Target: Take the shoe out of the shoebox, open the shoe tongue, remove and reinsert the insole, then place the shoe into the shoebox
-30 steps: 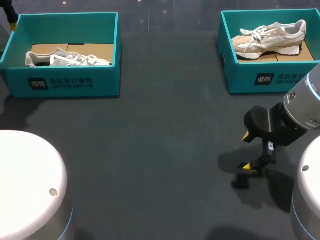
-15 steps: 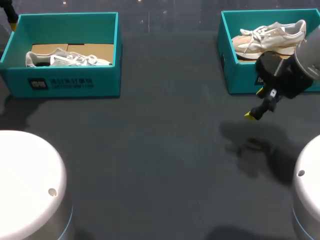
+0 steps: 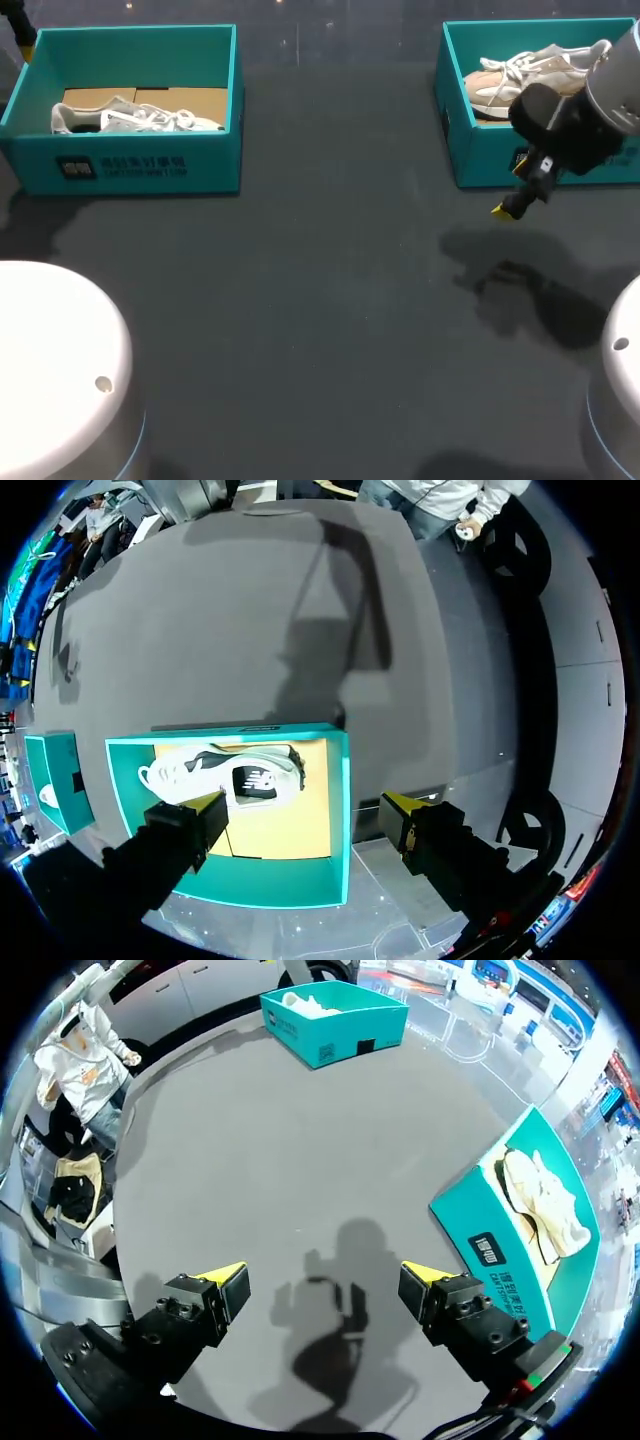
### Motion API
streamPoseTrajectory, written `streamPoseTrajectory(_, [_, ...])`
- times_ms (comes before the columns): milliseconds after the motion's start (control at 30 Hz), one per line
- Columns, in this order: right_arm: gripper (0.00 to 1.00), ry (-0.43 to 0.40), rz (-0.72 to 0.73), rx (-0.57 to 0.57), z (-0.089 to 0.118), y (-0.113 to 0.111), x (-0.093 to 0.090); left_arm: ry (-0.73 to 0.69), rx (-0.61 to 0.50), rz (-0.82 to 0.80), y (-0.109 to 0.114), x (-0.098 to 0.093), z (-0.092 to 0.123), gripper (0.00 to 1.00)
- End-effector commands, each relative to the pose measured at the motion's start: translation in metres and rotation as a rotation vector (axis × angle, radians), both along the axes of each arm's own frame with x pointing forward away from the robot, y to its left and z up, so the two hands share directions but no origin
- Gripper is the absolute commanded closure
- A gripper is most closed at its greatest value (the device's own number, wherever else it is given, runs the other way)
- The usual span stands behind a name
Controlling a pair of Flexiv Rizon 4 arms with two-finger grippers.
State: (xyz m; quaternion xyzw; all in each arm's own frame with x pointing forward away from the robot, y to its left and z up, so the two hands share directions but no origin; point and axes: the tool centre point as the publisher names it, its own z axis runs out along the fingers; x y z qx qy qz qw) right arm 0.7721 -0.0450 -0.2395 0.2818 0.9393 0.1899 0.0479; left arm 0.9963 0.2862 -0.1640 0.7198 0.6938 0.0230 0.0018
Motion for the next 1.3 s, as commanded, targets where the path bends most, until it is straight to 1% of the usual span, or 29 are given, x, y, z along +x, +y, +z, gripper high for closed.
streamPoseTrajectory(33, [0.0, 0.082, -0.169, -0.095, 0.018, -0.019, 0.033, -0.001, 0.003, -0.001, 0.0, -0.001, 0.001, 0.0])
streamPoseTrajectory(100, [0.0, 0.105, -0.199, -0.18, 0.026, -0.033, 0.053, -0.001, 0.003, -0.001, 0.0, -0.001, 0.001, 0.0])
streamPoseTrajectory(133, [0.0, 0.084, -0.212, -0.137, 0.032, -0.041, 0.064, -0.001, 0.003, -0.001, 0.0, -0.001, 0.001, 0.0])
streamPoseTrajectory(167, [0.0, 0.07, -0.22, -0.12, 0.038, -0.05, 0.074, -0.001, 0.003, -0.001, 0.0, -0.001, 0.001, 0.0])
streamPoseTrajectory(200, [0.0, 0.076, -0.239, -0.124, 0.041, -0.058, 0.084, -0.001, 0.003, -0.001, 0.0, -0.001, 0.001, 0.0])
streamPoseTrajectory(233, [0.0, 0.089, -0.286, -0.088, 0.044, -0.068, 0.093, -0.001, 0.003, -0.001, 0.0, -0.001, 0.001, 0.0])
streamPoseTrajectory(267, [0.0, 0.084, -0.301, -0.056, 0.047, -0.077, 0.102, -0.001, 0.003, -0.001, 0.0, -0.001, 0.001, 0.0])
streamPoseTrajectory(700, [0.0, 0.084, -0.301, -0.056, 0.047, -0.077, 0.102, -0.001, 0.003, -0.001, 0.0, -0.001, 0.001, 0.0])
streamPoseTrajectory(733, [0.0, 0.116, -0.388, -0.048, 0.042, -0.079, 0.108, -0.001, 0.003, -0.001, 0.0, -0.001, 0.001, 0.0])
streamPoseTrajectory(767, [0.0, 0.144, -0.439, -0.073, 0.039, -0.081, 0.116, -0.001, 0.003, -0.001, 0.0, -0.001, 0.001, 0.0])
streamPoseTrajectory(800, [0.0, 0.159, -0.507, -0.124, 0.037, -0.081, 0.125, -0.001, 0.003, -0.001, 0.0, -0.001, 0.001, 0.0])
streamPoseTrajectory(833, [0.0, 0.173, -0.56, -0.14, 0.037, -0.083, 0.134, -0.001, 0.003, -0.001, 0.0, -0.001, 0.001, 0.0])
streamPoseTrajectory(867, [0.0, 0.17, -0.581, -0.132, 0.037, -0.085, 0.144, -0.001, 0.003, -0.001, 0.0, -0.001, 0.001, 0.0])
streamPoseTrajectory(900, [0.0, 0.168, -0.617, -0.151, 0.038, -0.087, 0.153, -0.001, 0.003, -0.001, 0.0, -0.001, 0.001, 0.0])
streamPoseTrajectory(933, [0.0, 0.191, -0.647, -0.165, 0.038, -0.091, 0.164, -0.001, 0.003, -0.001, 0.0, -0.001, 0.001, 0.0])
streamPoseTrajectory(967, [0.0, 0.201, -0.643, -0.187, 0.039, -0.094, 0.174, -0.001, 0.003, -0.001, 0.0, -0.001, 0.001, 0.0])
streamPoseTrajectory(1000, [0.0, 0.195, -0.675, -0.207, 0.04, -0.098, 0.184, -0.001, 0.003, -0.001, 0.0, -0.001, 0.001, 0.0])
streamPoseTrajectory(1033, [0.0, 0.201, -0.684, -0.204, 0.042, -0.102, 0.194, -0.001, 0.003, -0.001, 0.0, -0.001, 0.001, 0.0])
streamPoseTrajectory(1067, [0.0, 0.18, -0.683, -0.207, 0.044, -0.107, 0.203, -0.001, 0.003, -0.001, 0.0, -0.001, 0.001, 0.0])
streamPoseTrajectory(1167, [0.0, 0.165, -0.74, -0.212, 0.046, -0.125, 0.229, -0.001, 0.003, -0.001, 0.0, -0.001, 0.001, 0.0])
streamPoseTrajectory(1200, [0.0, 0.175, -0.756, -0.213, 0.044, -0.131, 0.235, -0.001, 0.003, -0.001, 0.0, -0.001, 0.001, 0.0])
streamPoseTrajectory(1233, [0.0, 0.203, -0.783, -0.206, 0.042, -0.137, 0.24, -0.001, 0.003, -0.001, 0.0, -0.001, 0.001, 0.0])
streamPoseTrajectory(1300, [0.0, 0.209, -0.811, -0.186, 0.042, -0.141, 0.242, -0.001, 0.003, -0.001, 0.0, -0.001, 0.001, 0.0])
